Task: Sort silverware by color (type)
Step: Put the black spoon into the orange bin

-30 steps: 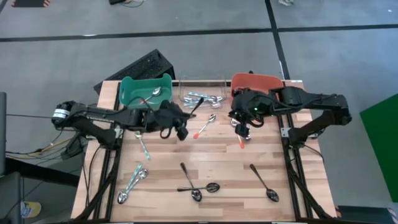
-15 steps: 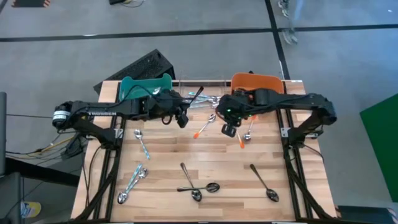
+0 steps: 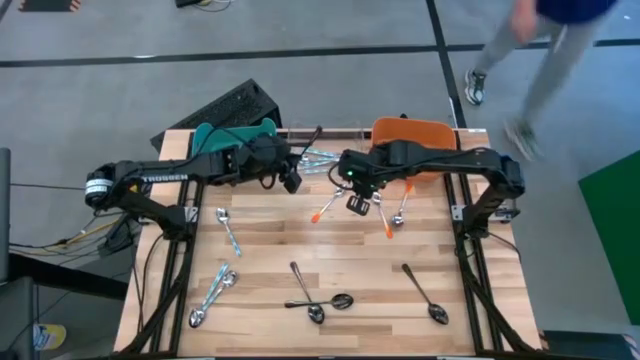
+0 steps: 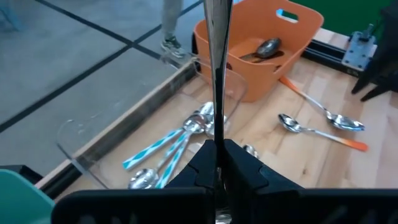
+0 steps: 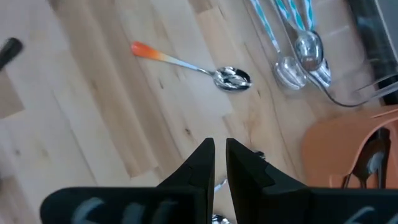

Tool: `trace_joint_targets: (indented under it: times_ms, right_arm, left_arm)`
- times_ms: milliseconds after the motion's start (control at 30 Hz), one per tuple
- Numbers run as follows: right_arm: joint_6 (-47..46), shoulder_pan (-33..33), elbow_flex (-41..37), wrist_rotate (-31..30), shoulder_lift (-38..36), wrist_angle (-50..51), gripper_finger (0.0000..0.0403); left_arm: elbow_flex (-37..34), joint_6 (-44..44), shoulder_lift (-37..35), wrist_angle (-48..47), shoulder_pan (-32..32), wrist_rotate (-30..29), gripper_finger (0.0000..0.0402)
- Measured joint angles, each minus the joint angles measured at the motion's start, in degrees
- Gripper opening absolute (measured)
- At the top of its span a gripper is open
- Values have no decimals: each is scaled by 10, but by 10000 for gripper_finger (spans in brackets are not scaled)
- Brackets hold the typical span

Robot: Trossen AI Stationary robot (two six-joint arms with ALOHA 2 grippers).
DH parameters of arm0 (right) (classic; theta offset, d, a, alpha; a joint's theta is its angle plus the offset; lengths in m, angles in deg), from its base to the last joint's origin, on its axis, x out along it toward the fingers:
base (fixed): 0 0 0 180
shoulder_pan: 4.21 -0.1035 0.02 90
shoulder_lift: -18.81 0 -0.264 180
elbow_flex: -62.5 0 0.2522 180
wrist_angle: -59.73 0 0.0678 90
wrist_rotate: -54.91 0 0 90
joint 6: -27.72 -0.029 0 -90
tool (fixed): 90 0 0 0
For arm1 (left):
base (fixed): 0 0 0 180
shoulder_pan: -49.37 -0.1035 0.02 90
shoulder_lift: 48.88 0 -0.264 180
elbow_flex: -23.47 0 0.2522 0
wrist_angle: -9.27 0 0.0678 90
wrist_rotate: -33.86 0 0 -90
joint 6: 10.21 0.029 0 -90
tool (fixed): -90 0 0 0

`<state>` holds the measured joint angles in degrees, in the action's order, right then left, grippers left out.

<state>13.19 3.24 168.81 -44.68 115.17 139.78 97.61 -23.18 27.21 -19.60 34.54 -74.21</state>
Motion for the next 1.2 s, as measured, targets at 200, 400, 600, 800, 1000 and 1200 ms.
trace_joint_targets:
  times_ms: [200, 400, 600, 800, 1000, 1200]
  right_arm:
    - [32, 20, 0, -13, 16, -2, 63]
    - [100, 39, 0, -12, 24, -4, 63]
    - [179, 44, 1, -12, 23, -19, 63]
    - [191, 44, 1, -40, 23, -25, 63]
    - [141, 54, 1, -39, 23, -26, 63]
    - [140, 59, 1, -39, 23, -25, 63]
  left_arm:
    - [0, 3, 0, 6, -25, 18, 0]
    - [0, 3, 0, 9, -47, 26, 0]
    - [0, 3, 0, 9, -59, 28, 0]
    - [0, 1, 0, 8, -59, 24, 0]
    - [0, 1, 0, 5, -59, 24, 0]
    - [0, 3, 0, 5, -59, 23, 0]
